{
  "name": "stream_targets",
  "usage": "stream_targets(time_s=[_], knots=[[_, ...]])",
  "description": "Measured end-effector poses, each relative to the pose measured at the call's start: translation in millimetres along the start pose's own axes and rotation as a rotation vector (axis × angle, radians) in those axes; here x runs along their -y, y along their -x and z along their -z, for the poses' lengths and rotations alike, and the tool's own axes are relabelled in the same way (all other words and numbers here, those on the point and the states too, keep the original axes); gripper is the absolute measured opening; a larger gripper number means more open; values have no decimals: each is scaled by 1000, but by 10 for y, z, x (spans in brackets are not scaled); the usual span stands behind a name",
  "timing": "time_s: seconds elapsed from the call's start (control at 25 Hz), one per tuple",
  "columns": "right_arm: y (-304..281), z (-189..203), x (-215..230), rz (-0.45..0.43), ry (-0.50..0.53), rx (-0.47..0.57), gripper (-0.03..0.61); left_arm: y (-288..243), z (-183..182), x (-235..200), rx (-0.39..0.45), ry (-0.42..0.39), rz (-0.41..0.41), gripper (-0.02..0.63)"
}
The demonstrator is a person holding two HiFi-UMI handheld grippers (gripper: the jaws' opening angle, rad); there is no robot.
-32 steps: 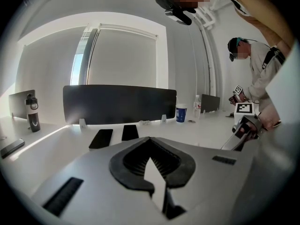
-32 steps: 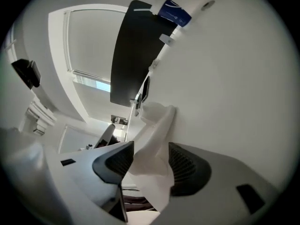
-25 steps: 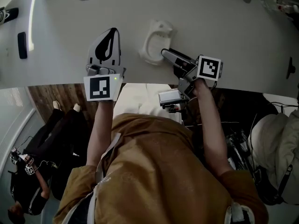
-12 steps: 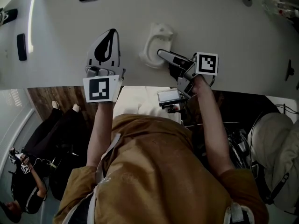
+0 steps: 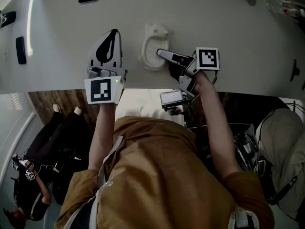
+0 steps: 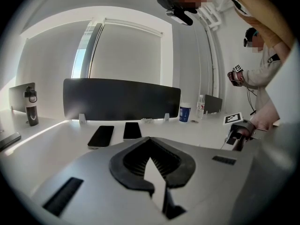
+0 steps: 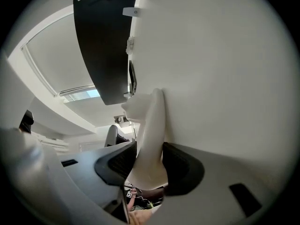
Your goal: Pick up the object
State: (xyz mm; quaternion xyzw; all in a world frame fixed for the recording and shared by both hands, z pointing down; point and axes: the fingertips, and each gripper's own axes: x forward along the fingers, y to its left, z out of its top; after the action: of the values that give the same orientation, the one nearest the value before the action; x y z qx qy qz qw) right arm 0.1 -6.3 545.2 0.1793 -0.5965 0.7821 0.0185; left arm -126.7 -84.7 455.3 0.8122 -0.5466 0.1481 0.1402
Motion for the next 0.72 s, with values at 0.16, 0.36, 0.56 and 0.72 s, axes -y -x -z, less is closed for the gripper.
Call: stream_targets(time_s=[0.16,0.36,0.56,0.72], knots=[[-41,31,-48,-48,-40,-7,173,12,-7,0,0,3,5,6],[-14,31,-68,-112,-90,16,166,33,20,-23,-4,4,4,6],[22,-29,-80,-144,-79,60,155,38,47,-39,-9,10,1,6],[54,-72,-113,-154,-31,94,152,39,38,-20,-7,7,3,6]])
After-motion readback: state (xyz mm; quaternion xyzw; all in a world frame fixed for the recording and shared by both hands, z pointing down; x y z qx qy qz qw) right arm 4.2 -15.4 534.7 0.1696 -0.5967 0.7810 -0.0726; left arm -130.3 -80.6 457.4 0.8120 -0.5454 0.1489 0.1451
